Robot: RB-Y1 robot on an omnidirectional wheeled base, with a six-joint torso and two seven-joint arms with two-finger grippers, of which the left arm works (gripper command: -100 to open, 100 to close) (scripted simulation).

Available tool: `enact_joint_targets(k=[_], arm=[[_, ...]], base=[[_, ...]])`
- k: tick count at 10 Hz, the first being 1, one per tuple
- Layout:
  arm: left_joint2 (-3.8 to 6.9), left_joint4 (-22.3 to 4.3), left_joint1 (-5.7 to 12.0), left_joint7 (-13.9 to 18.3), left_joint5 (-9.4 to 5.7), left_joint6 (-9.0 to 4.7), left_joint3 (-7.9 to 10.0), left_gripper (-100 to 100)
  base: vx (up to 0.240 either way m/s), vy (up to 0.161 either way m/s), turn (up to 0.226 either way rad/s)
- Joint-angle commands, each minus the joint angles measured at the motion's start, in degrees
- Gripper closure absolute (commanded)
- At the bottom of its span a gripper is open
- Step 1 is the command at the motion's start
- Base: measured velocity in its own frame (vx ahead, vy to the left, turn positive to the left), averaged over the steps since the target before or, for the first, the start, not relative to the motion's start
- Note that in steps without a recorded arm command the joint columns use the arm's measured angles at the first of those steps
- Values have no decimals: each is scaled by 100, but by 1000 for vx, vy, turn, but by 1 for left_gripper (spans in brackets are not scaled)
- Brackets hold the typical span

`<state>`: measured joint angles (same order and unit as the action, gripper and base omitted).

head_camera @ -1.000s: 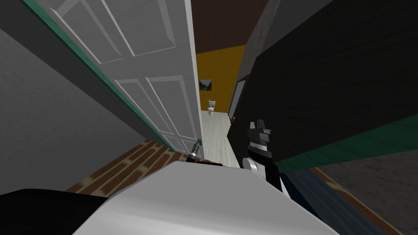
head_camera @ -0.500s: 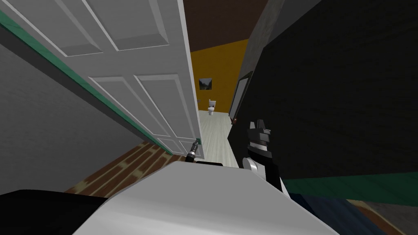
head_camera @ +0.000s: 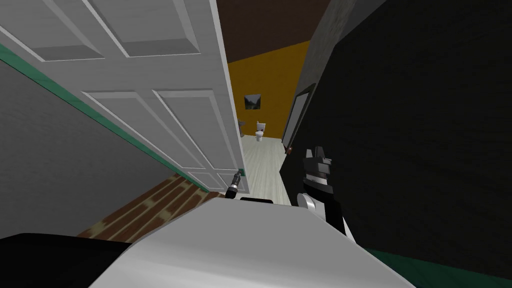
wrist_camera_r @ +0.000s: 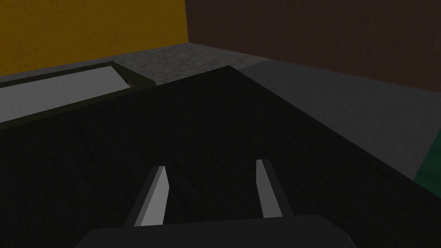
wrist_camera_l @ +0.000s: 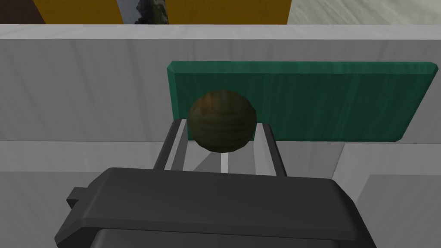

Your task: Push the door open

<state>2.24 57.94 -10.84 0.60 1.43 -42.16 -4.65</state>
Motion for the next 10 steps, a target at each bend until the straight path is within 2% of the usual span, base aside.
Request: enact_joint_targets(k=[1, 3, 4, 7, 8, 10], arm=[[37, -111, 85, -33, -63, -69, 159, 100], [17, -160, 152, -86, -141, -52, 337, 100], [62, -98, 83, -50, -115, -39, 242, -100], [51, -26, 21, -28, -120, -23, 207, -100], [23, 4, -5, -19, -122, -16, 192, -100], [-102, 76, -66, 3, -126, 1, 158, -100]], base=[[106, -35, 35], [148, -60, 112], [-43, -56, 54], [-202, -32, 16], [-206, -23, 22], [-233, -76, 32]])
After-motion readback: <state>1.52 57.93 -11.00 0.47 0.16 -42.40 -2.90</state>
